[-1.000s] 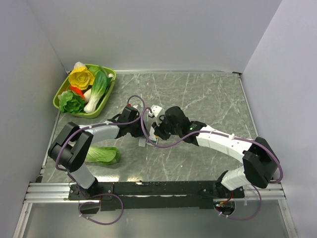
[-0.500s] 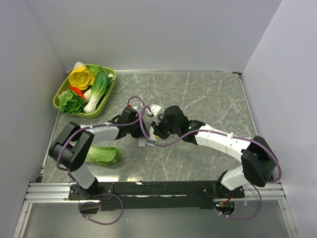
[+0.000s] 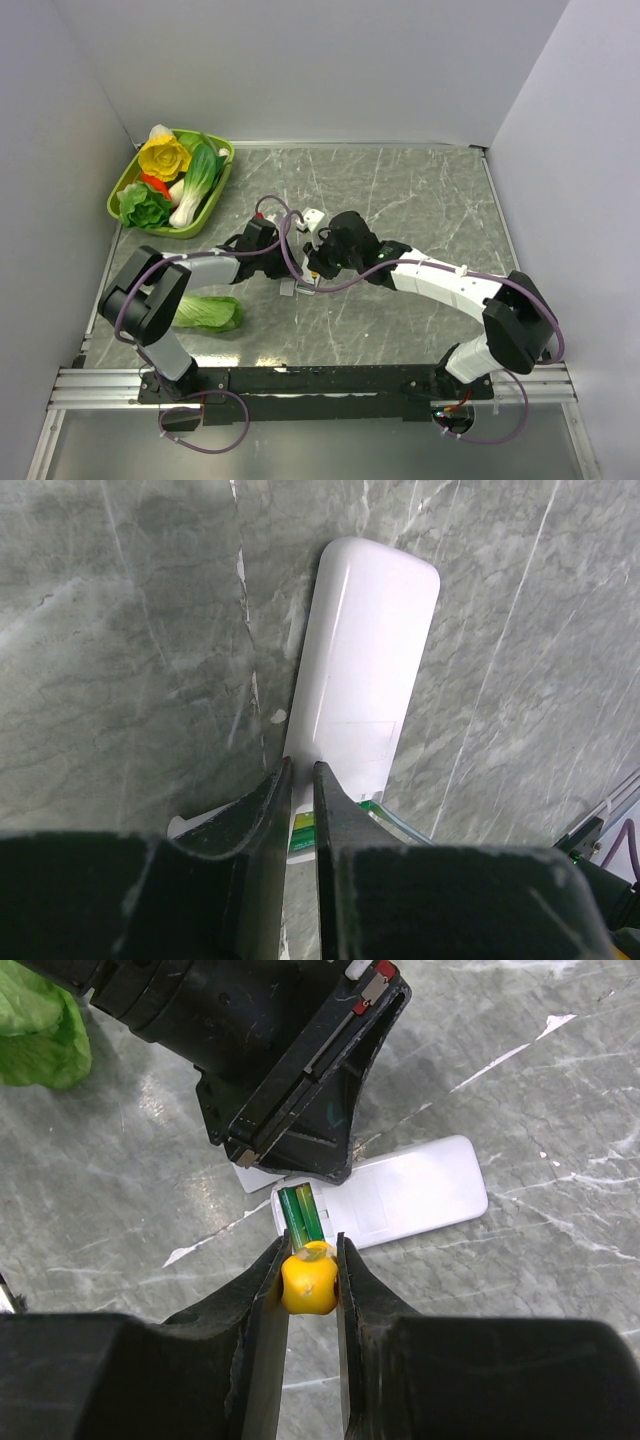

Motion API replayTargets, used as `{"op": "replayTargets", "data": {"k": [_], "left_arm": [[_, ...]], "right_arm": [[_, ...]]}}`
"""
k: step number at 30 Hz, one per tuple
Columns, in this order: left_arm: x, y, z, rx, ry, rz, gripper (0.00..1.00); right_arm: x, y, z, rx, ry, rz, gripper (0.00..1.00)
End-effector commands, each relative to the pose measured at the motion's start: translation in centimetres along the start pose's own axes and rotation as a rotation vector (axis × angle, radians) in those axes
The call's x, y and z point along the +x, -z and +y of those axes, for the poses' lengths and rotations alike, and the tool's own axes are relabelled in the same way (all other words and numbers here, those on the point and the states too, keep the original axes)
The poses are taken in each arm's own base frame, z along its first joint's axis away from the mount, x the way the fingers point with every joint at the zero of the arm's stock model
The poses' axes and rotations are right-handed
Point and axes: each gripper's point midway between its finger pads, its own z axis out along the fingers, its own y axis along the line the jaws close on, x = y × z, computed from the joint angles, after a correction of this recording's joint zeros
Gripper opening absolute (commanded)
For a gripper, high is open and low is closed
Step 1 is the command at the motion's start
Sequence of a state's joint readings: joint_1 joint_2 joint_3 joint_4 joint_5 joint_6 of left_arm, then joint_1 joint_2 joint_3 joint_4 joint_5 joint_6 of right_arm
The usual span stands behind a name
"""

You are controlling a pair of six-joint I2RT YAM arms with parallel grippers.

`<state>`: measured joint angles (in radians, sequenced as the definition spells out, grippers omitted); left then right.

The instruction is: Unload the batteries from the remote control

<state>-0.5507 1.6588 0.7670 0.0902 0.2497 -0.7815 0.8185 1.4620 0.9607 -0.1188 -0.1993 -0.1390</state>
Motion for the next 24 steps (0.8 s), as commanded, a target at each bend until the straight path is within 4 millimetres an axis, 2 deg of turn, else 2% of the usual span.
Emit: {"op": "replayTargets", "data": {"k": [1,6,17,24], "left_arm": [[2.0,0.2,0.2,0.012,0.016,0.055,0.18],[2.3,0.5,-0.1,0.026,0.023,0.052,0.17],[3.0,0.6,-0.6,0.041,0.029,0.067,0.16],[3.7,0.5,-1.0,0.057,0.035,0.083,0.15]], "right_arm": [[3.3,-0.6,0.7,-0.02,-0.016,0.078,0.0],[3.7,-0.4,1.0,-0.017,-0.004,0.068,0.0],[3.7,0.8,0.1,0.058,-0.011,0.028,0.0],[3.8,0.5,0.8,0.022,-0.018,0.033,0.0]]}}
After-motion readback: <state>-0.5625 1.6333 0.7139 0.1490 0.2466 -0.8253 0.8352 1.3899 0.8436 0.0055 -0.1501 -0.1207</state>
